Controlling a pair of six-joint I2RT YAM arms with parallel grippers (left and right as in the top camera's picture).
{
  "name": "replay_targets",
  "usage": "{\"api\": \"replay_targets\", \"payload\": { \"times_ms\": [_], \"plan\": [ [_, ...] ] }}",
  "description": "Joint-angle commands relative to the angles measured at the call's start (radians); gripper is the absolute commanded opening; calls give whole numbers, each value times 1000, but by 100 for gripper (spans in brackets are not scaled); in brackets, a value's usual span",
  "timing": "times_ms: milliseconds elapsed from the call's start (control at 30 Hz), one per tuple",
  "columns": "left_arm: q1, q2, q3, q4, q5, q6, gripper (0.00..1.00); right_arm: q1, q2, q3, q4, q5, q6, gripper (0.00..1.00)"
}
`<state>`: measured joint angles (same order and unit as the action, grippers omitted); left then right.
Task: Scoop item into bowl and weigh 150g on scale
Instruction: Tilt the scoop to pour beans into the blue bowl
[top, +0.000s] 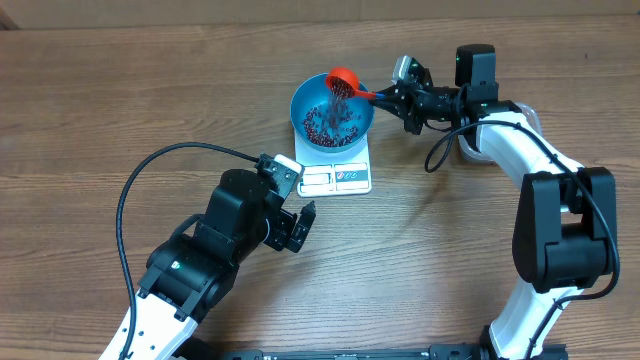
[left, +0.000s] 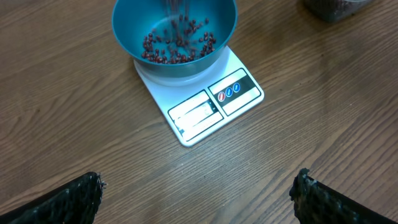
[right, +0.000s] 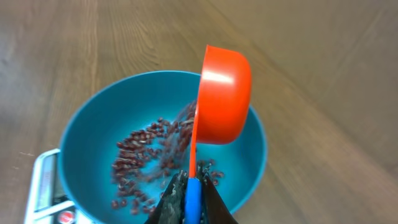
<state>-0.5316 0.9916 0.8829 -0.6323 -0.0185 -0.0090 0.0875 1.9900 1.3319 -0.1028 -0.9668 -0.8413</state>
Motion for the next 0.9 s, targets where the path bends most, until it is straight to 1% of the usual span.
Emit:
{"api": "replay_targets", "payload": {
  "times_ms": [0,500,867],
  "plan": [
    [-6,2,-6,0,12,-16,100,5,9,-4,29,13,-66,4],
    [-6,2,-6,0,12,-16,100,5,5,-3,47,13,-65,4],
    [-6,2,-6,0,12,-17,100,5,-43,-3,46,13,-80,4]
  ]
}}
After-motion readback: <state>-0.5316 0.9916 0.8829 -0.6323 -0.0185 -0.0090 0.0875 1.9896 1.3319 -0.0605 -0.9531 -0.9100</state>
